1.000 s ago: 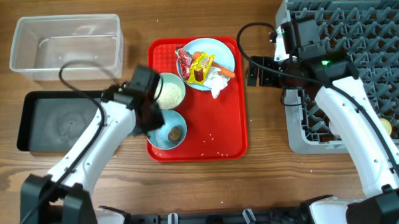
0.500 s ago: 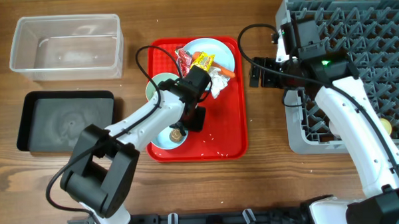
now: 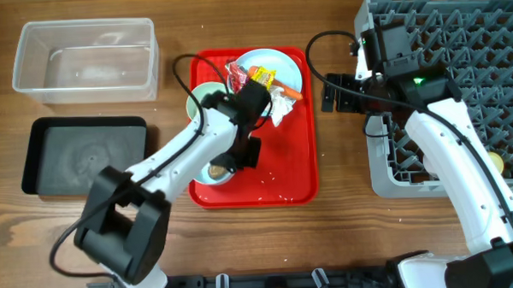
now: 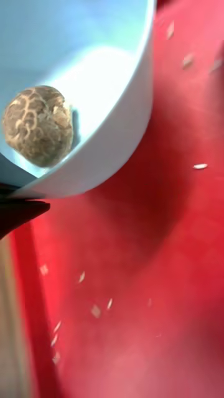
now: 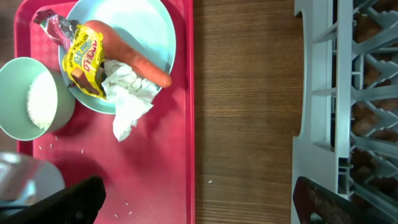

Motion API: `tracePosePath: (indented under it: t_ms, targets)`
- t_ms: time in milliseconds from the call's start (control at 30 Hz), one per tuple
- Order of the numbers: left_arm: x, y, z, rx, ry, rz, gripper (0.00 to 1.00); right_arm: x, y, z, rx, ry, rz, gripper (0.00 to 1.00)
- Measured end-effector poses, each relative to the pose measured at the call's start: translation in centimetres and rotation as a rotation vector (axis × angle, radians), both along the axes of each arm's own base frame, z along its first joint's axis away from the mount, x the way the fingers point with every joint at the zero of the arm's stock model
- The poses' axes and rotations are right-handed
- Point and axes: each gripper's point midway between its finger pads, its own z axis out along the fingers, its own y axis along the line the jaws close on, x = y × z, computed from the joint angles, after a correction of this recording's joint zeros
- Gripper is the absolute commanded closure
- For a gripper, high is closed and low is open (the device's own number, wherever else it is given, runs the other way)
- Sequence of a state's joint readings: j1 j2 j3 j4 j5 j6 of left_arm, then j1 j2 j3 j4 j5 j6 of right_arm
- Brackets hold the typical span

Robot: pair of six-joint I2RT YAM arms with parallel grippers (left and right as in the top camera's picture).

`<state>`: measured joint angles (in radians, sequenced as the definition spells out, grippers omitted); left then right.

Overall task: Sort waste into correct bins and load items into the dishwasher rack
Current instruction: 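Tip the blue bowl over the black tray to dump scraps, then set the empty blue bowl back on the red tray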

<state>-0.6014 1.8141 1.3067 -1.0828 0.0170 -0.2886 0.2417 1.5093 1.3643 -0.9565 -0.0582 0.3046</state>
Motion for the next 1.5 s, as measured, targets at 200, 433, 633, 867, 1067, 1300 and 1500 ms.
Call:
tracePosePath:
  t_ms: [200, 433, 633, 867, 1067, 1300, 1500]
  targets:
    - [3.0, 2.2, 7.4, -0.122, -0.154, 0.137, 0.96, -0.1, 0.0, -0.1, -0.001, 0.004, 0.000, 0.00]
    - [7.2, 13.5, 8.5, -0.354, -0.130, 0.493, 0.96, -0.1, 0.0, 0.0, -0.001, 0.003, 0.000, 0.00]
    - [7.1, 20.0, 10.5, -0.750, -0.198, 0.582, 0.96, 0.0, -0.1, 0.0, -0.003, -0.001, -0.001, 0.00]
    - [6.1, 24.8, 8.9, -1.120, -0.355, 0.682, 0.96, 0.0, -0.1, 0.0, -0.003, -0.001, -0.001, 0.01]
    - [7.0, 26.2, 10.0, -1.308, -0.518, 0.648, 0.96, 0.0, -0.1, 0.0, -0.003, -0.001, -0.001, 0.00]
    - [7.3, 26.1, 11.9, -1.407, -0.571, 0.615, 0.96, -0.1, -0.1, -0.1, -0.005, 0.004, -0.001, 0.00]
    - [8.3, 19.6, 13.5, -1.193, -0.499, 0.374, 0.96, -0.1, -0.1, -0.1, -0.005, 0.004, -0.001, 0.00]
